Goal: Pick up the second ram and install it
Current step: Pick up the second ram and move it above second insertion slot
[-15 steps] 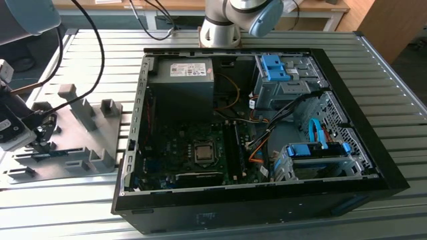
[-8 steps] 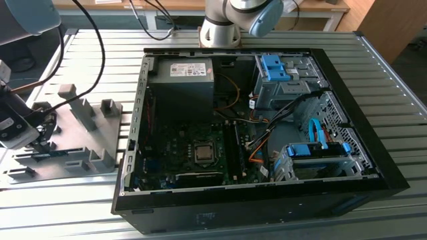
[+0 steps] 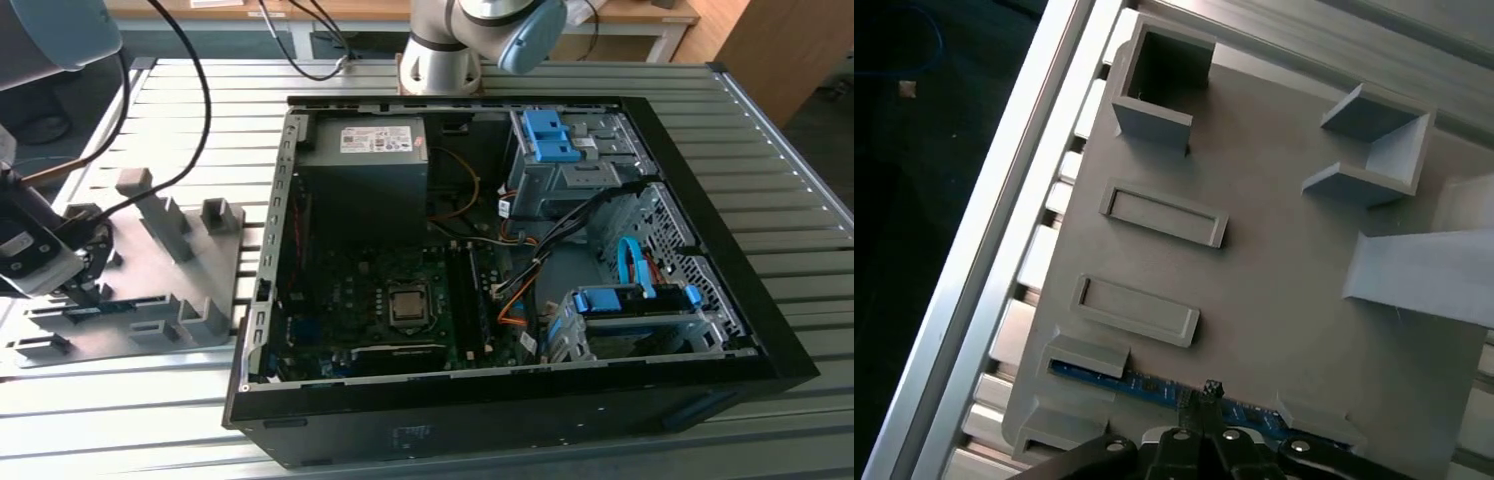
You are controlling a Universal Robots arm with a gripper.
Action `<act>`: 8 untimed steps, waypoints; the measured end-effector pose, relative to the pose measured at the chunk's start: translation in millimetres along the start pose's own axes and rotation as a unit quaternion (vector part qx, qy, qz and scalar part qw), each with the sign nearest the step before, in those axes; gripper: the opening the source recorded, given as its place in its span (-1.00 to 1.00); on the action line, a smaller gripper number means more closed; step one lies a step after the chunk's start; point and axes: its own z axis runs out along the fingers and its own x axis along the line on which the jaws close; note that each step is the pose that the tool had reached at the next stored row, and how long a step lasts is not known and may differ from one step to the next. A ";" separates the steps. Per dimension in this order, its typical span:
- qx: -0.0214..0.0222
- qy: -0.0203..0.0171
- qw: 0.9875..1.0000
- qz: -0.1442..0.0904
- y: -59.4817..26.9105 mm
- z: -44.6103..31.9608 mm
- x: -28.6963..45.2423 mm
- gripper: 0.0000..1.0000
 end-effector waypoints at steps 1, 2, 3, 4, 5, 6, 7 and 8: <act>0.000 0.000 1.000 -0.004 0.0 0.0 0.0 -0.80; 0.000 0.000 1.000 -0.007 0.0 0.0 0.0 -0.80; 0.000 0.000 1.000 -0.010 0.0 0.0 0.0 -0.80; 0.000 0.000 1.000 -0.014 0.0 0.0 0.0 -0.80; 0.000 0.000 1.000 -0.018 0.0 0.0 0.0 -0.80; -0.001 0.000 1.000 -0.021 0.0 0.0 0.0 -0.80; -0.001 0.000 1.000 -0.025 0.0 0.0 0.0 -0.80; -0.001 0.000 1.000 -0.028 0.0 0.0 0.0 -0.80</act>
